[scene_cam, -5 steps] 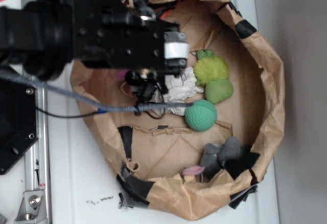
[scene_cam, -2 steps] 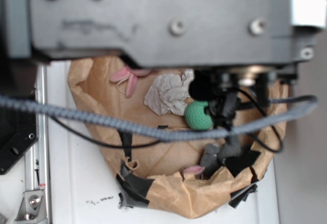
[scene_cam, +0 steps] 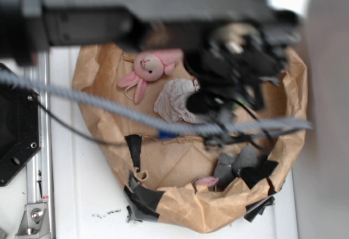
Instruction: Grab the pink bunny.
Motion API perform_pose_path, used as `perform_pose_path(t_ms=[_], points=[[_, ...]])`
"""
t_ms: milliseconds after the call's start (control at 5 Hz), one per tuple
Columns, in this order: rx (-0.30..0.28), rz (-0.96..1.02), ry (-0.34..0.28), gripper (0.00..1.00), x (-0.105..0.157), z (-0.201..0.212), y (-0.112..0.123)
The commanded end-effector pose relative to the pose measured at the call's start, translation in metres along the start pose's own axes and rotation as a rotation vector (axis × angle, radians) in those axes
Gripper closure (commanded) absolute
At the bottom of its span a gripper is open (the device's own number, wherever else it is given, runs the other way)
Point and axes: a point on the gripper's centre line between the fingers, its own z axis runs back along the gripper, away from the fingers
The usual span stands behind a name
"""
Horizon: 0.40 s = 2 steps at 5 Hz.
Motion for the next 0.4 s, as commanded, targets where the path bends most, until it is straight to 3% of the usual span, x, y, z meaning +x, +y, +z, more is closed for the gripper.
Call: perform_pose_path(t_ms=[0,200], points=[[0.054,0.016,-0.006,0.00,-0.026,-0.028,0.027],[0.089,-0.060,0.032,0.00,-0.034,-0.048,0.027]])
